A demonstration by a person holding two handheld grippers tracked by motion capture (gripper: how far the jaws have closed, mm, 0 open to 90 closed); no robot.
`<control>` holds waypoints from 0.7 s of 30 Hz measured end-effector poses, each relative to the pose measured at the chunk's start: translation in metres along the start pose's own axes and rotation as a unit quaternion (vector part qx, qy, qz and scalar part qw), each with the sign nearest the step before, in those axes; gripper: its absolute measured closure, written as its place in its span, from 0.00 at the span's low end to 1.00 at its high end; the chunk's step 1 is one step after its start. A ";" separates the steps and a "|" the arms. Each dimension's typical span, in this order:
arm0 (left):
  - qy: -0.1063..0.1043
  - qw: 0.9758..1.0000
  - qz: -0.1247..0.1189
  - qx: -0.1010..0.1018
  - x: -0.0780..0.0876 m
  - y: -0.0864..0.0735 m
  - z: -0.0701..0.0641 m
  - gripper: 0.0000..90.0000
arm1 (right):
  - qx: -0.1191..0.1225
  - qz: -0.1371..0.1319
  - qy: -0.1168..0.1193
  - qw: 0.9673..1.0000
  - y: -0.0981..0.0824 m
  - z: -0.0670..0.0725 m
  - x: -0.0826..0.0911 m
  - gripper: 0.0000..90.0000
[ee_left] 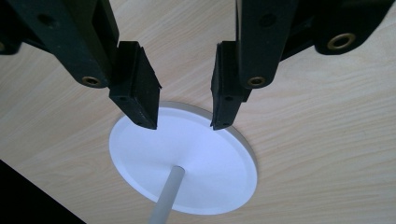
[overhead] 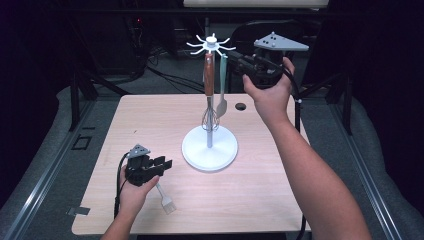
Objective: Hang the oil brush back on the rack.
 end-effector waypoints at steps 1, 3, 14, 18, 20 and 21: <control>0.000 1.000 0.000 0.000 0.000 0.000 0.000 0.69 | 0.000 0.000 0.000 1.000 0.000 0.000 0.000 1.00; -0.001 1.000 0.000 0.000 0.000 0.000 0.001 0.69 | 0.002 -0.002 0.005 1.000 0.001 0.004 0.001 1.00; -0.001 1.000 -0.001 0.002 0.000 0.000 0.001 0.69 | 0.015 -0.004 0.014 1.000 0.001 0.018 0.002 1.00; -0.001 1.000 -0.001 0.001 0.000 0.000 0.002 0.69 | 0.021 -0.007 0.021 1.000 0.001 0.024 0.001 1.00; -0.002 1.000 0.000 0.001 -0.001 0.000 0.002 0.69 | 0.022 -0.007 0.026 0.999 0.002 0.030 0.001 1.00; -0.002 1.000 0.001 0.000 -0.001 0.000 0.002 0.69 | 0.023 -0.005 0.027 0.999 0.002 0.031 0.001 1.00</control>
Point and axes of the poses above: each handheld gripper's, and its own axes: x roughly backward along the jaws, y roughly out of its top, z roughly to its left, the point moved 2 cm from there along -x, roughly forward along the jaws, and after that the axes turned 6 degrees about -y, right-handed, at the moved point
